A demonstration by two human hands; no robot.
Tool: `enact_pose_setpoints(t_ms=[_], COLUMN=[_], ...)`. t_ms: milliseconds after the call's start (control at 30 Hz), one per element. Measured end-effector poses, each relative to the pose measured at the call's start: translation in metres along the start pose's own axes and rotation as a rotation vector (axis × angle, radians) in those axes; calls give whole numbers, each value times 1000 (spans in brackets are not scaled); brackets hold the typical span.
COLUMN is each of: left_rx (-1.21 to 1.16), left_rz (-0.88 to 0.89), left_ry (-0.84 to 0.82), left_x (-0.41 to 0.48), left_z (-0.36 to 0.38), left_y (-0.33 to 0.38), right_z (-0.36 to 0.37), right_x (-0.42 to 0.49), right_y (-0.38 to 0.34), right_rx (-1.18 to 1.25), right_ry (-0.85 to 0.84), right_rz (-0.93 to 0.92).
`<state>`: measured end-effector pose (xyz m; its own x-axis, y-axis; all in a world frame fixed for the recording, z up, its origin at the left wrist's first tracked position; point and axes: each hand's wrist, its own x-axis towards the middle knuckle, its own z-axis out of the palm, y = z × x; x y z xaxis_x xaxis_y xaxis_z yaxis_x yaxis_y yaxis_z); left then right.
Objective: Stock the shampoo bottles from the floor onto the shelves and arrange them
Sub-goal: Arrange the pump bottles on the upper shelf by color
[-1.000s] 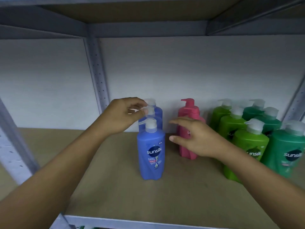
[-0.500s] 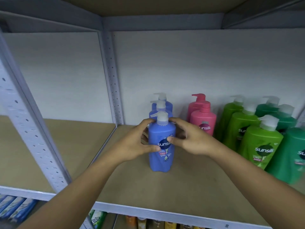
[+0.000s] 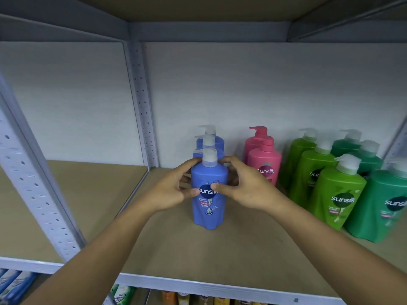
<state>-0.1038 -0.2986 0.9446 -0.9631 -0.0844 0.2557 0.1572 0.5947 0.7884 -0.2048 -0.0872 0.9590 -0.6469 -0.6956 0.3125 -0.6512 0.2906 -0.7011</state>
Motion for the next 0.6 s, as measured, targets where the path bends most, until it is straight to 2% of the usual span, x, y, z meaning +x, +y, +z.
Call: enact_pose_setpoints(t_ms=[233,367,600], left_rx=[-130,-130,-114], left_rz=[2,-4,-21], left_ry=[18,82,94], left_x=[-2,2,2], left_z=[4,8,7], left_y=[9,9,6], right_z=[-12,-9,-5], right_x=[23,41,52], right_y=[-34,-48,-47], right_rx=[-39,-127,-166], right_ry=[152,163,173], right_rz=[-64,-84,-84])
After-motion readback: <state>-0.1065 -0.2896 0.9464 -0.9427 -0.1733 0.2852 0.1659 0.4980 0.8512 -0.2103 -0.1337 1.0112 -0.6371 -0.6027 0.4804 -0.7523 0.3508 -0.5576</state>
